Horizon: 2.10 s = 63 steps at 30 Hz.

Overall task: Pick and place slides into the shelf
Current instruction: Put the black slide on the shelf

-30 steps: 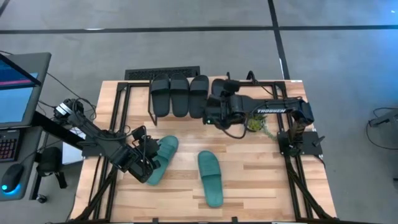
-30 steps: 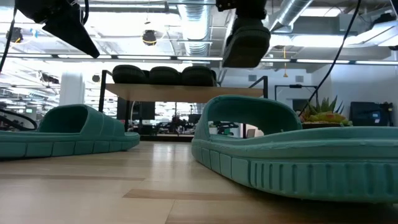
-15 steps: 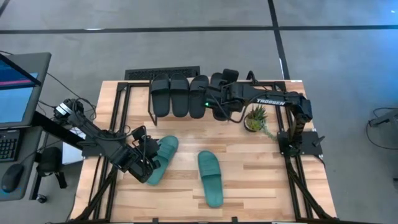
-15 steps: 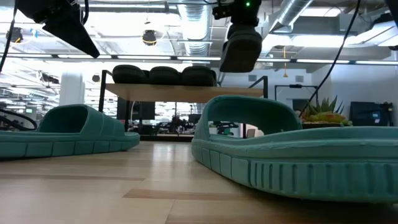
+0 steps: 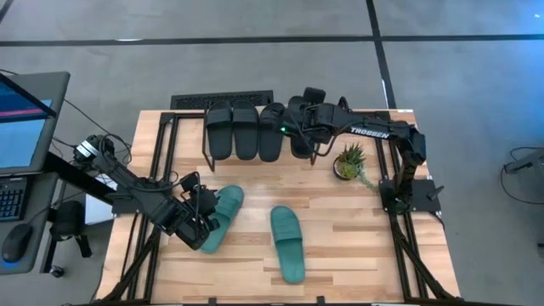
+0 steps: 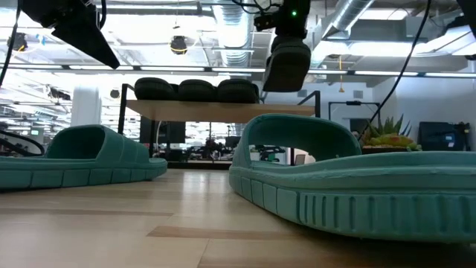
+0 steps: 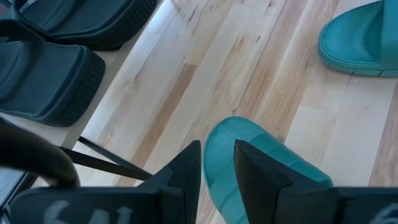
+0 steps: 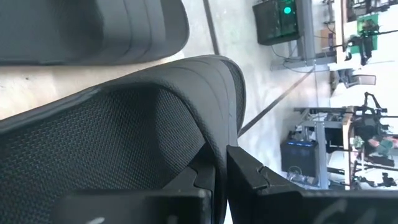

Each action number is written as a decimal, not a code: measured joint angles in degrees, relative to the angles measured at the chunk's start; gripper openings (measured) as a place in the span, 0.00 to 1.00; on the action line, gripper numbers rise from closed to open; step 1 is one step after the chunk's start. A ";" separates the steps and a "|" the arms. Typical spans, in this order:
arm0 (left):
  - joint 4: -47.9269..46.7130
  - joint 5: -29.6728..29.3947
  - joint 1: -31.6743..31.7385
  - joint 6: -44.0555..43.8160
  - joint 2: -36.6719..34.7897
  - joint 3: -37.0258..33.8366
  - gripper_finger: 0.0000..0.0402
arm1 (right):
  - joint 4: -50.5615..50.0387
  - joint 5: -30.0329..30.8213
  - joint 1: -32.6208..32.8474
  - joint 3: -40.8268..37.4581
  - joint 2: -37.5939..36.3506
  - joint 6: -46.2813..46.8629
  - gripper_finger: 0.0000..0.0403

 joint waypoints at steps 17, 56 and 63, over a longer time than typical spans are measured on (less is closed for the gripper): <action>0.02 -0.04 0.00 -0.51 -0.02 0.00 0.22 | 2.64 -3.73 -2.21 -0.13 0.66 -3.57 0.03; 0.00 -0.31 0.00 -0.92 0.00 0.00 0.22 | 4.29 -9.21 -5.09 -0.11 0.87 -7.69 0.02; 0.01 -0.33 0.00 -1.07 0.00 0.00 0.22 | 4.94 -9.69 -5.23 -0.35 1.50 -7.90 0.02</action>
